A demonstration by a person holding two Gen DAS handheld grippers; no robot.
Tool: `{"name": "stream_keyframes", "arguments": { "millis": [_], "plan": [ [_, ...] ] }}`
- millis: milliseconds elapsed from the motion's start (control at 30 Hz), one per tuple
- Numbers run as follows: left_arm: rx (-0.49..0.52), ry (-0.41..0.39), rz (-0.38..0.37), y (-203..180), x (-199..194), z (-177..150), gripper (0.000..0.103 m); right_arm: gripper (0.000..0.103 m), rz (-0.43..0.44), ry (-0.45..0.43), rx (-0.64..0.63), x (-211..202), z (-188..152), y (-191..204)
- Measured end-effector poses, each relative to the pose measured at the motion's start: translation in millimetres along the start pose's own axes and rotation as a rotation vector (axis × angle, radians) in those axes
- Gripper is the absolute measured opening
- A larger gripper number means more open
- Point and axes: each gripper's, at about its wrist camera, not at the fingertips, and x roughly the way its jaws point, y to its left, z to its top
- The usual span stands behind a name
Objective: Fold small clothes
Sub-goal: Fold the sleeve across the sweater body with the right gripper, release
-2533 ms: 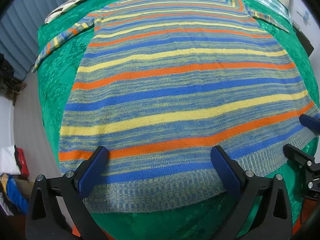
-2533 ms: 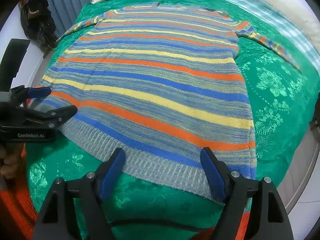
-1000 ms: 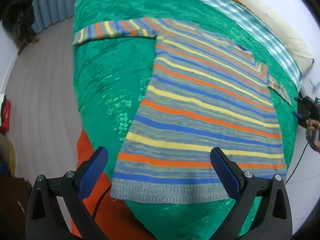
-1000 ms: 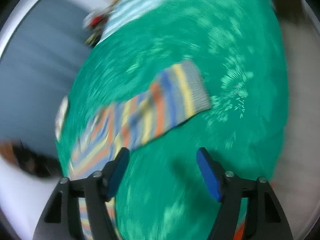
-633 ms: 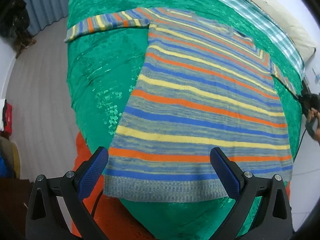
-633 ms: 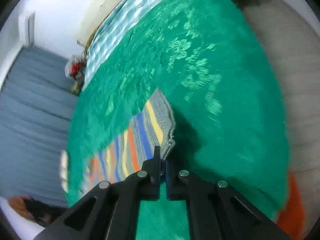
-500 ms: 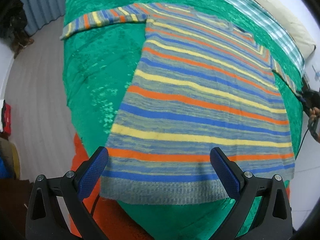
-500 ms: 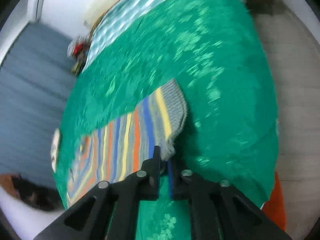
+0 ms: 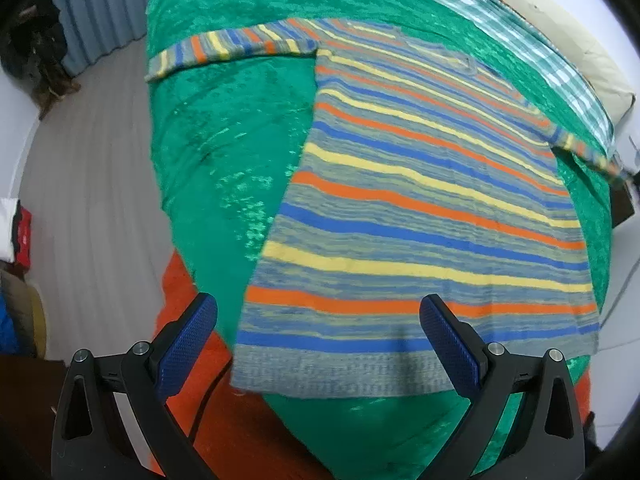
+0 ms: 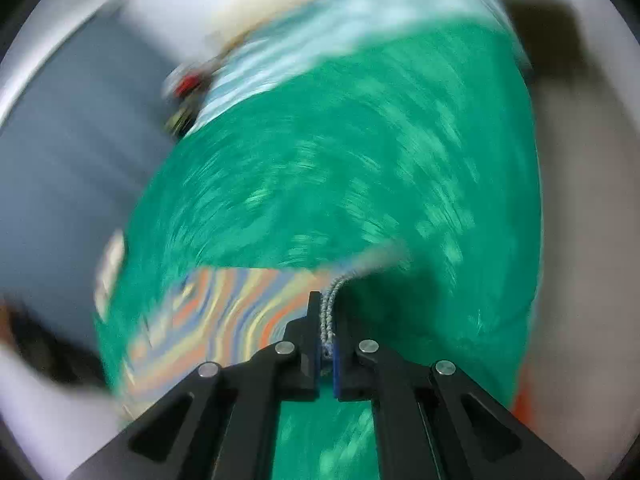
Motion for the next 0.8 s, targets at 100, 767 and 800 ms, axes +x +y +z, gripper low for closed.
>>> {"name": "stream_keyframes", "arguments": {
  "millis": [100, 767, 800],
  "plan": [
    [-0.006, 0.01, -0.011, -0.3, 5.8, -0.3, 0.101, 0.004, -0.028, -0.005, -0.249, -29.3, 14.1, 73.6],
    [-0.107, -0.024, -0.018, 40.7, -0.3, -3.1, 0.101, 0.061, 0.409, 0.371, -0.584, 103.6, -100.5, 260.7],
    [-0.112, -0.037, -0.013, 43.1, -1.7, -0.4, 0.101, 0.062, 0.356, 0.352, -0.57, 100.7, -83.9, 250.0]
  ]
}}
